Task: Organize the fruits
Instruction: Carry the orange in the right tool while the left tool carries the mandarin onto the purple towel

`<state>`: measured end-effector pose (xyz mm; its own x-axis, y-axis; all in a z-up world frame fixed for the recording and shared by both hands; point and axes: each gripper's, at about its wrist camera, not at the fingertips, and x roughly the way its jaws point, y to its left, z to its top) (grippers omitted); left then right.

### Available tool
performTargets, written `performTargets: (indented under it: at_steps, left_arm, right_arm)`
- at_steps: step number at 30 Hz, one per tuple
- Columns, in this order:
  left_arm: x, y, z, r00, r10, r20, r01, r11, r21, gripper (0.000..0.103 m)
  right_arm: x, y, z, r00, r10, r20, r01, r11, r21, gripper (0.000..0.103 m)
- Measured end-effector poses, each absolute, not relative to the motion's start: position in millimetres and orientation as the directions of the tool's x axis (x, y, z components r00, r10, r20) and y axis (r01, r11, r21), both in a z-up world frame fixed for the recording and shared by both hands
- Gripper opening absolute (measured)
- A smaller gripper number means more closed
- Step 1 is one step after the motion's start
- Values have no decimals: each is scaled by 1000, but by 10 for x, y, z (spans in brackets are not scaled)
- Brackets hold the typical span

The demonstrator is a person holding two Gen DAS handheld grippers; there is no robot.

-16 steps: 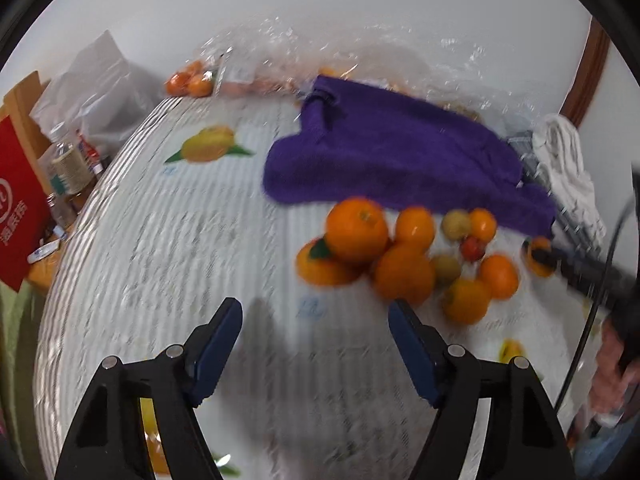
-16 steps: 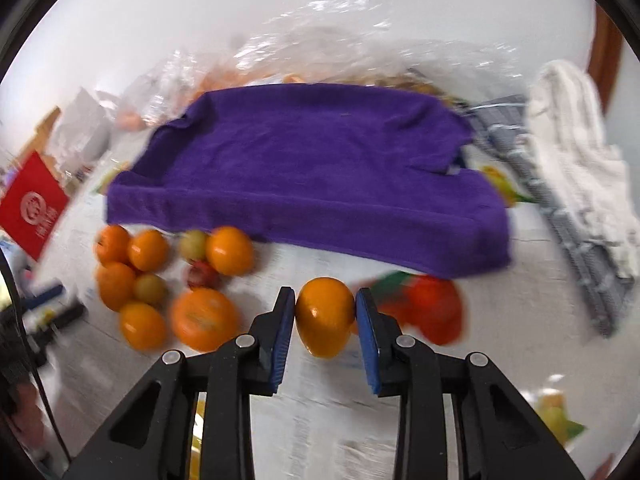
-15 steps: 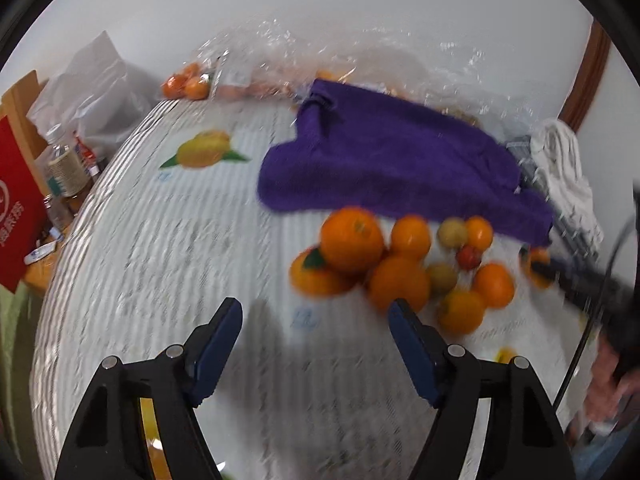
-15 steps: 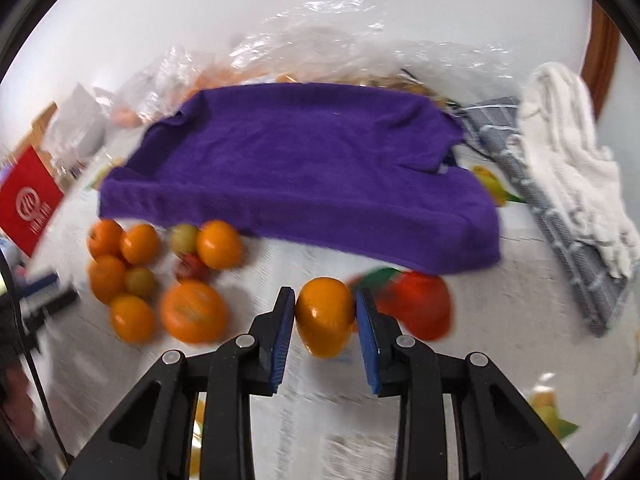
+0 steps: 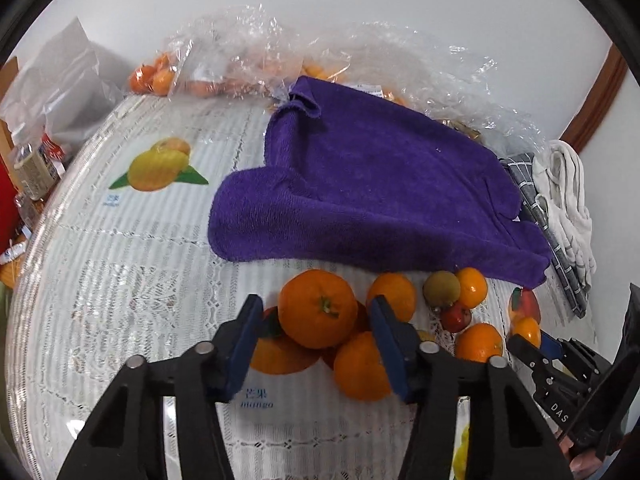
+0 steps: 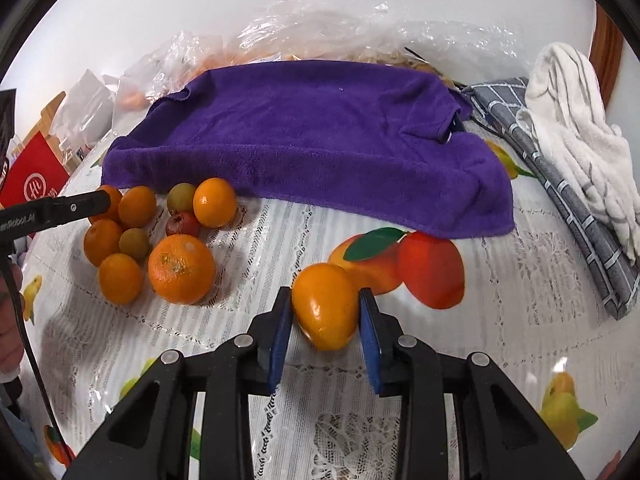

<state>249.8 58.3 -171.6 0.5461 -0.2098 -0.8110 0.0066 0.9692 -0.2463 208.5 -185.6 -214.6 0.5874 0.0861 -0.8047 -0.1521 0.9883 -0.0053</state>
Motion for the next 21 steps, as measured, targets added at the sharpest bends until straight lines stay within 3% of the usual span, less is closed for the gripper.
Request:
performTargets:
  at_steps: [1,8,21]
  left_arm:
    - [2515,577,-1744,534,-219,-817,10,967,-253,41]
    - [2474,642,-1654,551,-231,-802,1,961,-275,40]
    - [2534,554,-868,642,-174,-747,45,981,-190,40]
  right_arm:
    - [2082,-1859,-2147,588,88,-804,-152,988,-3,32]
    - [2029,-1981,-2027,603,81,-794,-118,993,11,32]
    - [2365,-2174,-1325,693,75,-717,-65,997,41,32]
